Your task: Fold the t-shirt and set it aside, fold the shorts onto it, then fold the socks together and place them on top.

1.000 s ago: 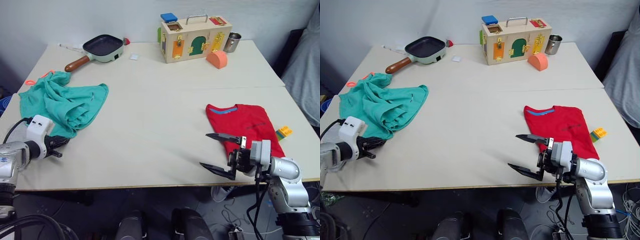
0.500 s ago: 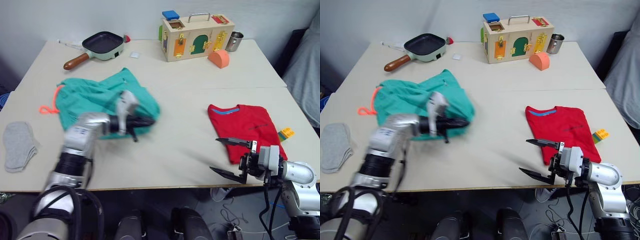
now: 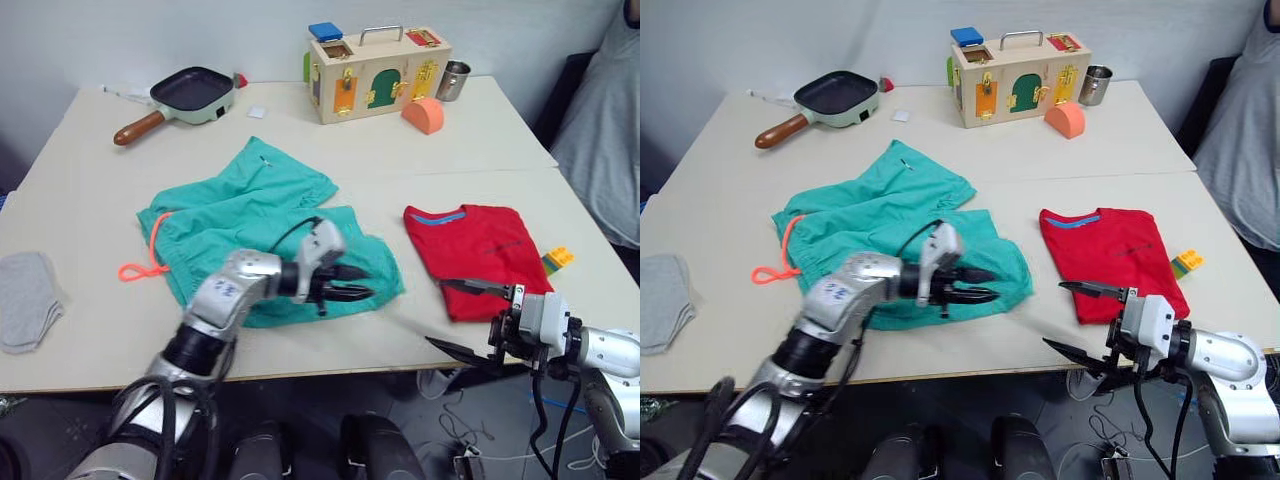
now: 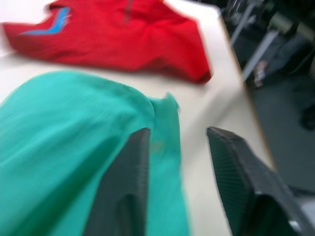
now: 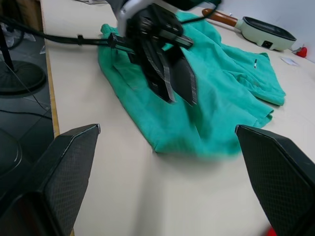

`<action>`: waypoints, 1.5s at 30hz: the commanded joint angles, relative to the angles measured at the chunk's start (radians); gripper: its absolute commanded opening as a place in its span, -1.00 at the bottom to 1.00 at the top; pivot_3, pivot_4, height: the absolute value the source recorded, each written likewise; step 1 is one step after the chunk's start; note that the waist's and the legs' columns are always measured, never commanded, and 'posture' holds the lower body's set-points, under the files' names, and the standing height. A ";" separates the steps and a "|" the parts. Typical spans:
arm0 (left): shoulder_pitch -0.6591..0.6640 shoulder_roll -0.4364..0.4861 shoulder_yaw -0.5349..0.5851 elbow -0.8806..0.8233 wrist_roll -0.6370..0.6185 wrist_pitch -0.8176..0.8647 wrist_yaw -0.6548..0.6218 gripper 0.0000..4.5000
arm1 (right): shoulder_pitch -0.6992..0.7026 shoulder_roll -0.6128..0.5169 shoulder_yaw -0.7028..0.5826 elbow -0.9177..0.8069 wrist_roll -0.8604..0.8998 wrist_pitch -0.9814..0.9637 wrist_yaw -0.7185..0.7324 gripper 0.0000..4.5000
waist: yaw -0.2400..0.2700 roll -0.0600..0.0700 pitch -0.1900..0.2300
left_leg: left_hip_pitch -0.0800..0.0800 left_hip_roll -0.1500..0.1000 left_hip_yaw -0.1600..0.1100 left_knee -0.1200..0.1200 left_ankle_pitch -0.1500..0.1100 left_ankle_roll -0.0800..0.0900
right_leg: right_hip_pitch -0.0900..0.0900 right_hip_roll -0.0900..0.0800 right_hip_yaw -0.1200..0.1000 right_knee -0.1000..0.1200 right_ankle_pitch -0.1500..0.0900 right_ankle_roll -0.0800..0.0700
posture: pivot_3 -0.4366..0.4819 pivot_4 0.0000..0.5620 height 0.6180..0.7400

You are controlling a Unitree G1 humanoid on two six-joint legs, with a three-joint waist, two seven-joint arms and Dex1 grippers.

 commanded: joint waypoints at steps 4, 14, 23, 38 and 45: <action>0.126 0.275 0.154 -0.110 0.013 -0.161 -0.156 0.26 | -0.212 -0.008 0.144 0.032 -0.130 0.016 -0.002 1.00 | -0.008 0.000 0.000 | 0.000 0.000 -0.001 -0.001 0.000 0.000 | 0.000 -0.001 0.000 0.000 0.000 0.000 | -0.05 -0.47 1.00; 0.416 0.454 0.256 -0.132 0.193 -0.306 -0.023 0.98 | -0.470 -0.027 0.415 0.347 -0.385 -0.046 0.136 1.00 | 0.001 0.001 0.001 | -0.003 -0.002 -0.001 0.001 -0.005 0.004 | -0.001 -0.004 -0.001 -0.002 -0.001 -0.001 | -0.05 -0.47 1.00; 0.495 0.487 0.243 -0.107 0.265 -0.262 0.044 0.92 | -0.580 0.080 0.486 0.530 -0.474 -0.105 0.089 0.27 | -0.021 0.002 0.000 | 0.002 0.000 0.001 -0.002 -0.003 0.000 | 0.000 -0.002 -0.001 0.001 -0.001 -0.002 | -0.05 -0.47 1.00; 0.654 0.554 0.377 -0.040 0.102 -0.356 -0.151 -0.99 | -0.467 -0.078 0.485 0.183 -0.314 0.249 0.307 -1.00 | -0.017 0.011 -0.005 | 0.004 0.004 0.000 -0.004 -0.006 -0.005 | -0.001 0.000 -0.004 0.004 -0.003 -0.009 | -0.05 -0.47 1.00; 0.839 0.587 0.542 -0.070 -0.078 -0.485 -0.436 -0.99 | -0.287 -0.223 0.444 -0.176 -0.113 0.497 0.337 -1.00 | -0.011 0.009 -0.003 | -0.001 0.005 0.001 -0.002 -0.011 -0.003 | -0.004 0.000 -0.004 0.000 -0.004 -0.009 | -0.05 -0.47 1.00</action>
